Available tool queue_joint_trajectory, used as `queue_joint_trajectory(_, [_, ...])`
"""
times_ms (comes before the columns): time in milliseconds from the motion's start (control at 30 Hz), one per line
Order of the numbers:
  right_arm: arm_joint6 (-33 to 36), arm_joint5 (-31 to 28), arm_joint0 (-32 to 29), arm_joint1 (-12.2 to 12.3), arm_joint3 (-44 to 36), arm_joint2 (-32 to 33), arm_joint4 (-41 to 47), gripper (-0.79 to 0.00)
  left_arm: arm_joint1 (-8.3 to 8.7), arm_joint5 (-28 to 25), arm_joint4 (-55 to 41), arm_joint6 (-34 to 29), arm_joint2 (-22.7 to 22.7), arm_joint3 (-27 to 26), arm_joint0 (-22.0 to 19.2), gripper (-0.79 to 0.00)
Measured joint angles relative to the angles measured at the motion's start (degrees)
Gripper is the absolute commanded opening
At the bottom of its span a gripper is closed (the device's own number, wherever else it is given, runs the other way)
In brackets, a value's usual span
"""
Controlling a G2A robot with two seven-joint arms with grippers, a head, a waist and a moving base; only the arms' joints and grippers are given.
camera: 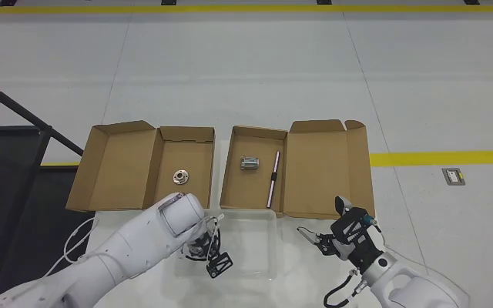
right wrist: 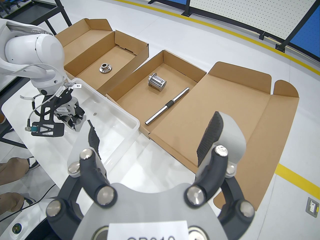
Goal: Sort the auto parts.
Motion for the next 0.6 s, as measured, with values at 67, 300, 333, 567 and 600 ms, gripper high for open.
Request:
queue_joint_trajectory(67, [0.0,0.0,0.0,0.0,0.0,0.0,0.0,0.000,-0.11,0.0,-0.6,0.0,0.0,0.3,-0.4,-0.785])
queue_joint_trajectory(300, [0.0,0.0,0.0,0.0,0.0,0.0,0.0,0.000,0.92,0.0,-8.5,0.0,-0.1,0.5,-3.3,-0.785])
queue_joint_trajectory(333, [0.0,0.0,0.0,0.0,0.0,0.0,0.0,0.000,1.27,0.0,-10.0,-0.1,-0.3,0.2,-3.8,-0.785])
queue_joint_trajectory(567, [0.0,0.0,0.0,0.0,0.0,0.0,0.0,0.000,6.18,0.0,-22.0,-3.3,-5.0,-5.3,-5.6,-0.785])
queue_joint_trajectory(600, [0.0,0.0,0.0,0.0,0.0,0.0,0.0,0.000,7.11,0.0,-23.5,-3.8,-6.1,-6.3,-5.5,-0.785])
